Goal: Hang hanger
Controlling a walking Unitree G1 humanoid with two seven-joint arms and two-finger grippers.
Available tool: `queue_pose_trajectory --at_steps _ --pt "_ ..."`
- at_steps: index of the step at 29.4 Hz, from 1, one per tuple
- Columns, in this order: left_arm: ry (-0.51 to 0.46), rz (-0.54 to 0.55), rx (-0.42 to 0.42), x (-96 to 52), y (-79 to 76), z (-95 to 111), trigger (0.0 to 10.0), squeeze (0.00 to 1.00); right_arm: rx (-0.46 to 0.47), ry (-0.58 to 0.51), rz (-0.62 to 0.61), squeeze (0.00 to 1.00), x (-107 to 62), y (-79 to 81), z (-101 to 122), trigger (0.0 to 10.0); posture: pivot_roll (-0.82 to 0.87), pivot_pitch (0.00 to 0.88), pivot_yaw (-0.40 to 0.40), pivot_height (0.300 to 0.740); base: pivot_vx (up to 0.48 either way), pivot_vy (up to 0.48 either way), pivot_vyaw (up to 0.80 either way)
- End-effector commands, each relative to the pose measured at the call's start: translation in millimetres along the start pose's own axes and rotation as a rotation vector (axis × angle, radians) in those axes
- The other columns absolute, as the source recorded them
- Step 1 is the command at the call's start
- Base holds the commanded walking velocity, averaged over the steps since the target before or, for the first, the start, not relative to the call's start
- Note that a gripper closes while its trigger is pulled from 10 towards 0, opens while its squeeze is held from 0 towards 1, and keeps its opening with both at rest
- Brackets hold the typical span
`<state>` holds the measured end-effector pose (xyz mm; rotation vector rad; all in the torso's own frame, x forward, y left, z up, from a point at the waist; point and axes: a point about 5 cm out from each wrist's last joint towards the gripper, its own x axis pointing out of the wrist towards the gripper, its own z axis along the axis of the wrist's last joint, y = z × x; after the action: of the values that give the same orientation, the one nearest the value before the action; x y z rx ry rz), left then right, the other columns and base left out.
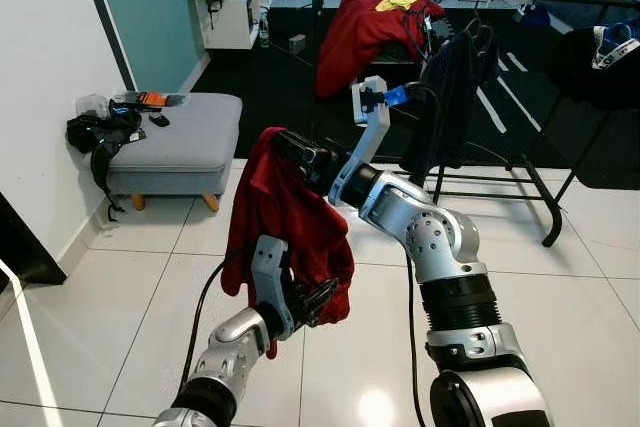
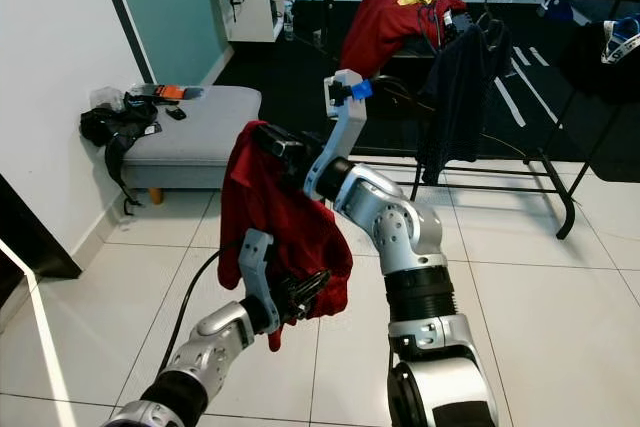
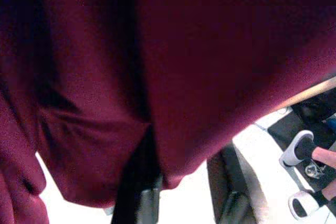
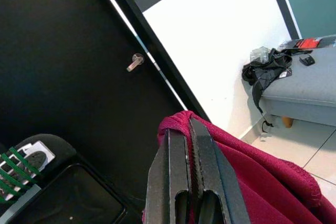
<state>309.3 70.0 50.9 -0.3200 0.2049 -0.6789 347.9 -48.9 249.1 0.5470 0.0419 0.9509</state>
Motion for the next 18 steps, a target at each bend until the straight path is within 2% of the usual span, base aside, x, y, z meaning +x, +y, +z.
queue_pose_trajectory --at_steps 1,8,10,12,14,15,17,18 --pt "0.001 -0.003 -0.006 0.2 -0.8 -2 0.0 0.0 -0.02 -0.028 0.031 0.0 3.4 8.2 9 0.0 0.04 0.058 0.002 0.74 0.0 0.0 0.0" --pt "-0.002 0.009 -0.008 -2.5 3.7 -1 0.0 0.0 -0.022 -0.035 0.024 0.0 3.4 7.0 10 0.0 0.05 0.054 0.006 0.74 0.0 0.0 0.0" --pt "-0.013 0.028 -0.009 -8.3 11.7 1 0.0 0.0 -0.025 -0.044 0.007 0.0 2.0 3.9 12 0.0 0.05 0.054 0.006 0.74 0.0 0.0 0.0" --pt "-0.038 0.059 -0.003 -20.1 26.2 7 0.0 0.0 -0.031 -0.053 -0.028 0.0 -1.6 -2.9 13 0.0 0.05 0.048 0.009 0.74 0.0 0.0 0.0" --pt "-0.047 0.072 0.001 -24.9 31.8 10 0.0 0.0 -0.033 -0.056 -0.042 0.0 -3.2 -5.7 13 0.0 0.06 0.047 0.008 0.74 0.0 0.0 0.0" --pt "-0.063 0.091 0.006 -35.4 42.6 16 0.0 0.0 -0.032 -0.062 -0.073 0.0 -6.7 -11.5 13 0.0 0.07 0.047 0.007 0.74 0.0 0.0 0.0" --pt "-0.063 0.091 0.006 -35.4 42.6 16 0.0 0.0 -0.032 -0.062 -0.073 0.0 -6.7 -11.5 13 0.0 0.07 0.047 0.007 0.74 0.0 0.0 0.0" --pt "-0.052 0.073 0.054 -58.0 58.0 26 0.0 0.0 -0.031 -0.078 -0.154 0.0 -14.7 -24.6 13 0.0 0.07 0.046 0.006 0.74 0.0 0.0 0.0"
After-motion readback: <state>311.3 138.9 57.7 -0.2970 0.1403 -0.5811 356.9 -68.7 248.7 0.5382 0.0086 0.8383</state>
